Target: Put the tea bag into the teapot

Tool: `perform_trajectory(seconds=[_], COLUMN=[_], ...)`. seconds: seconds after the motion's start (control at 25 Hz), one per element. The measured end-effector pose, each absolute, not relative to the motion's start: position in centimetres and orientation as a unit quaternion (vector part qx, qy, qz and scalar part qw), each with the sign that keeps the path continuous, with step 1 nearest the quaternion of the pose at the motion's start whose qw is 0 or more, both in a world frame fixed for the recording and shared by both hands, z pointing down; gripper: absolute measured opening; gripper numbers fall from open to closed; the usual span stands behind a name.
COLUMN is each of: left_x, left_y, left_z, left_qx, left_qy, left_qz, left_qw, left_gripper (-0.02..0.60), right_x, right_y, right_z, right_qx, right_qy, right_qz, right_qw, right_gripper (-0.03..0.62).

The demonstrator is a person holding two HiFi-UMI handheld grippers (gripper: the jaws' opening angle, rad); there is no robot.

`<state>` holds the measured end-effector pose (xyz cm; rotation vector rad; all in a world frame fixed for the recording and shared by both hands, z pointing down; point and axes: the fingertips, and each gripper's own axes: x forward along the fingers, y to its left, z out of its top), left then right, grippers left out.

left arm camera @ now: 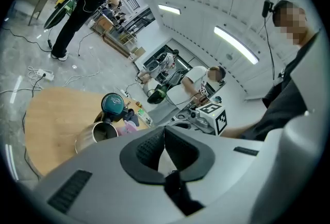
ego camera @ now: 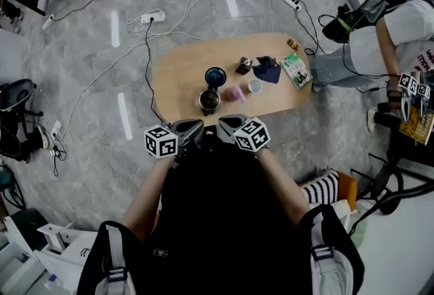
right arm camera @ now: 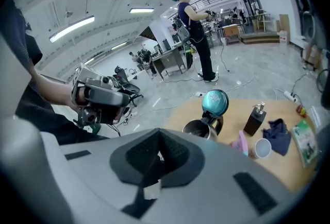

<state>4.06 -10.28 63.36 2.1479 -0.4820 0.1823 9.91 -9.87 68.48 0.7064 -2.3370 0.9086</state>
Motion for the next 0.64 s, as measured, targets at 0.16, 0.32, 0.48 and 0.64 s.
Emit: perform_trajectory(seconds=[0.16, 0.32, 0.48, 0.64], left_x=[4.6, 4.5, 4.2, 3.9], left_y=[-10.0, -10.0, -9.8, -9.5], left_z=[63.3, 63.1, 62.9, 63.0], left_qx=[0.872, 0.873, 0.873, 0.871], left_qy=[-0.188, -0.186, -0.184, -0.183], left_qz=[0.075, 0.076, 0.078, 0.08], left_qw=[0.446, 0.445, 0.446, 0.448], left_gripper=[0.012, 0.012, 0.012, 0.012], right_x=[9.6, 9.1, 8.9, 8.7], right_y=[-9.2, -9.0, -8.7, -8.6], right_z=[67.3, 66.9, 66.5, 66.3], right_qx=[0.259, 0.256, 0.256, 0.257], right_qy=[-0.872, -0.875, -0.876, -0.876], right_qz=[0.323, 0.313, 0.307, 0.307], right_qw=[0.262, 0.266, 0.269, 0.27], right_gripper=[0.006, 0.006, 0.006, 0.006])
